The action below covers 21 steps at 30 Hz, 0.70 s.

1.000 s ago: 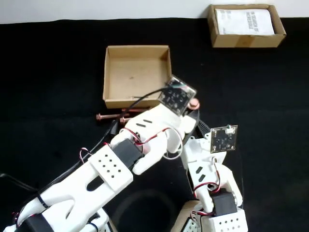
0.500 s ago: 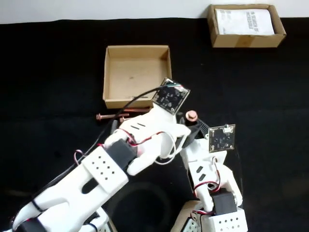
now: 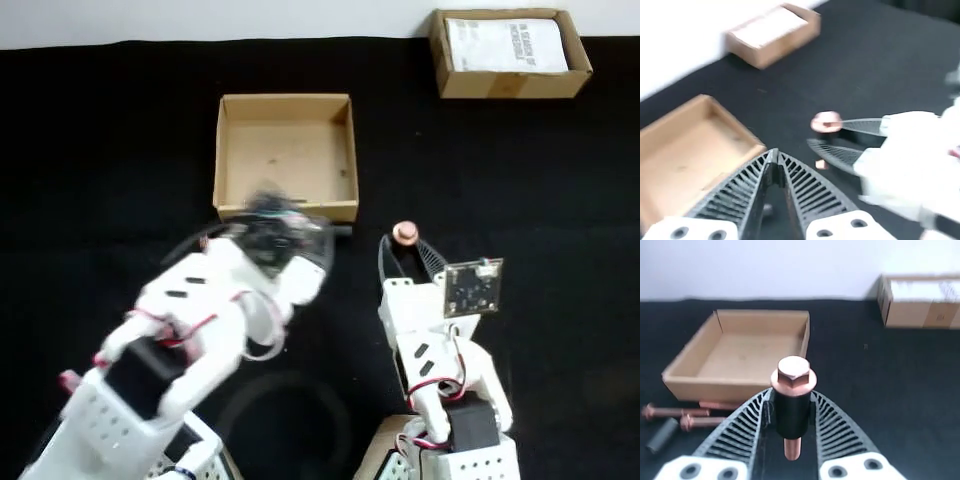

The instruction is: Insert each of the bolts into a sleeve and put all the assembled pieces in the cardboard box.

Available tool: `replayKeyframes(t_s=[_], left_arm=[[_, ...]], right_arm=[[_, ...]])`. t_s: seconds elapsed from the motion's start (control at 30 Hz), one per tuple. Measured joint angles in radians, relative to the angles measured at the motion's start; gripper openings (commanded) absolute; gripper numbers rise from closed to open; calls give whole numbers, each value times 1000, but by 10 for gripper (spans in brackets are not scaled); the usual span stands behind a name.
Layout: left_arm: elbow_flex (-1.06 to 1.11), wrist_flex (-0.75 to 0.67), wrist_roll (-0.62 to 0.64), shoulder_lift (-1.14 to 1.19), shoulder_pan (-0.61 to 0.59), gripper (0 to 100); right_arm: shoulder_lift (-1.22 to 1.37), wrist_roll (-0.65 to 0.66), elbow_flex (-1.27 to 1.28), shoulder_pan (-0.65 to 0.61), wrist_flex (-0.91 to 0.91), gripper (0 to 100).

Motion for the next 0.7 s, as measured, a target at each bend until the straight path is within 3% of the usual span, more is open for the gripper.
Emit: replayKeyframes(t_s=[0.17, 0.4, 0.57, 0.7], left_arm=[[0, 57, 0, -130, -213, 9], [166, 104, 0, -315, -404, 9], [400, 104, 0, -525, -508, 9], [549, 104, 0, -658, -672, 9]], right_arm=[[161, 0, -176, 0, 0, 7], [657, 25, -554, -3, 2, 7], [1031, 201, -835, -68, 2, 7], [1252, 442, -979, -110, 55, 7]])
